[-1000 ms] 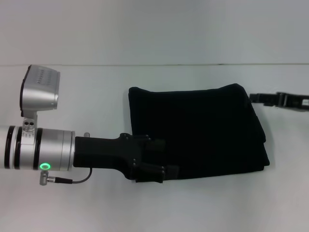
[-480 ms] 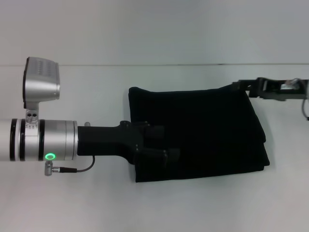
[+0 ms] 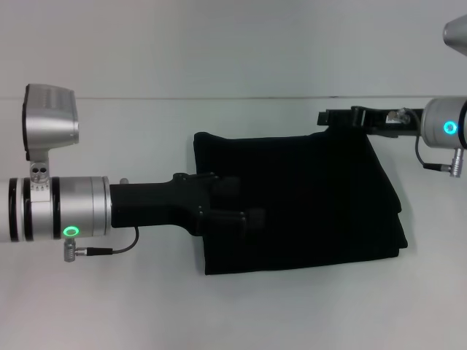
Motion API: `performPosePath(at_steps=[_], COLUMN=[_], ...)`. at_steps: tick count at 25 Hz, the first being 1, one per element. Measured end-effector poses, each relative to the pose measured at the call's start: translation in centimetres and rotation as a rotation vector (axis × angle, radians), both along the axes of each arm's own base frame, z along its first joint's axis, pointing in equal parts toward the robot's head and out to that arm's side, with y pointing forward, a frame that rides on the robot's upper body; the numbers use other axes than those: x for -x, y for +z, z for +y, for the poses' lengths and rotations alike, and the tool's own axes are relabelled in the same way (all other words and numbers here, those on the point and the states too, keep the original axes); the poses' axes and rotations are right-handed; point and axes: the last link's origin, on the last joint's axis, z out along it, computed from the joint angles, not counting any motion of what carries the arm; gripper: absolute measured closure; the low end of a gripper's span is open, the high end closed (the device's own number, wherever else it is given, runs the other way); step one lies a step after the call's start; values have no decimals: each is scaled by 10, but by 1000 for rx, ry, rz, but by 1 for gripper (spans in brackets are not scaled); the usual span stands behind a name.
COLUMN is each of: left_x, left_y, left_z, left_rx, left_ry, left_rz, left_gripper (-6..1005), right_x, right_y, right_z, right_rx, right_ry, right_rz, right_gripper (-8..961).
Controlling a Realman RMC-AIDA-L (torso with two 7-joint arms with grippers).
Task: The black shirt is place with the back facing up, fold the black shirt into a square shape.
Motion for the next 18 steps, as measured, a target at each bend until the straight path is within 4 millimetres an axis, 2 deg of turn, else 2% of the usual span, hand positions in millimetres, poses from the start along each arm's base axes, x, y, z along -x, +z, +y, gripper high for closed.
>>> performPosePath(at_steps=[4,11,14,18], left_x=[3,6,6,7], left_y=[-2,-7,-8,-10], left_z=[0,-3,-4,-5], left_rx=[-8,5,6,13], left_ry=[17,38,40,45], left_rz=[4,-4,-5,-9], left_gripper=[80,80,79,79], right_x=[0,-27,-28,-20], right_y=[1,25,31,33], right_z=[2,-4,-8,-21], right_rx=[-42,-115,-106,-26], right_ry=[14,-16,4,99], right_rz=[6,-12,-8,20], right_gripper=[177,185,206,235])
